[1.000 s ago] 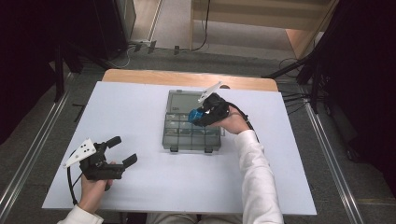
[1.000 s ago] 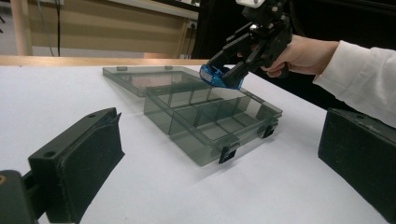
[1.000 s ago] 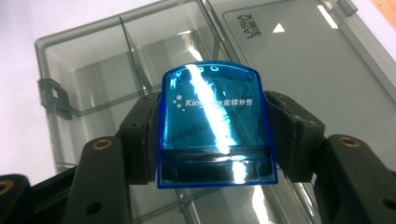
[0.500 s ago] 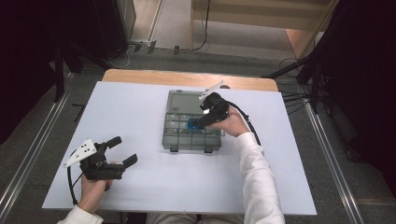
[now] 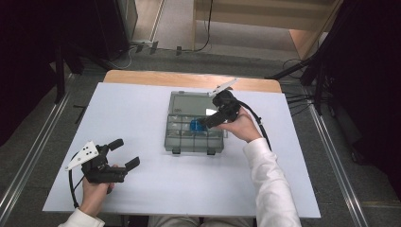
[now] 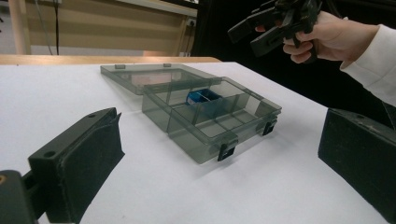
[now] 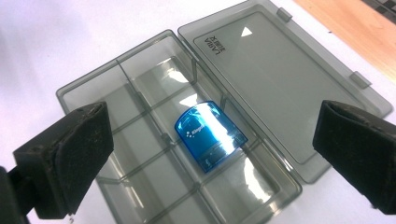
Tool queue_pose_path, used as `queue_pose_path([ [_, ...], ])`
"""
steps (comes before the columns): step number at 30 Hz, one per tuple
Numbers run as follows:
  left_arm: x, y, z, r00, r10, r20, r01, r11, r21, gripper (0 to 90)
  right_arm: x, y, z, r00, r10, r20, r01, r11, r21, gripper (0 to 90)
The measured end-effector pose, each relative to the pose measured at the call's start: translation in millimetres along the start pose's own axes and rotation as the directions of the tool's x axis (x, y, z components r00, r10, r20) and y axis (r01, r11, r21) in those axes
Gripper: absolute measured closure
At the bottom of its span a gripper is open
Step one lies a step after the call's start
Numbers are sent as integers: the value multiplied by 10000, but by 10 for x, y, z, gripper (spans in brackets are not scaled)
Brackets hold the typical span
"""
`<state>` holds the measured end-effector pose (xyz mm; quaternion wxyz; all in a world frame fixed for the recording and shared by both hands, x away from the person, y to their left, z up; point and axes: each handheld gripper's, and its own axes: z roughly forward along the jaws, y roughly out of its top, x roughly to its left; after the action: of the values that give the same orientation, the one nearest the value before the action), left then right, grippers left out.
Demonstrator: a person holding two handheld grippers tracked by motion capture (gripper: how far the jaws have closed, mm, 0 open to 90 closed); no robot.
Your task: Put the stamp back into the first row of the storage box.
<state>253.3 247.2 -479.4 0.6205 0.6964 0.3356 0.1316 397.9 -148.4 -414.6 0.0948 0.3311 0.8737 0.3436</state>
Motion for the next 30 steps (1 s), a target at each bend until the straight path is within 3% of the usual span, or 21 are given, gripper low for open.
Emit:
queue_pose_path([
  [7,3,1,-5,10000,4,-1,-4,10000,-9,0,76,-22,-202,9998,72,207,-70,9999,-114,0],
  [13,15,0,-9,10000,-54,-51,54,10000,-21,0,111,-95,-334,9994,226,265,-212,9983,-543,0],
  [17,10,-3,-2,10000,-48,-43,48,10000,-5,0,99,-216,-399,9988,361,324,-343,9980,-530,0],
  [30,10,-8,9,10000,-18,-52,19,9999,105,0,74,-672,-649,9911,1111,733,-992,9837,-1500,0],
])
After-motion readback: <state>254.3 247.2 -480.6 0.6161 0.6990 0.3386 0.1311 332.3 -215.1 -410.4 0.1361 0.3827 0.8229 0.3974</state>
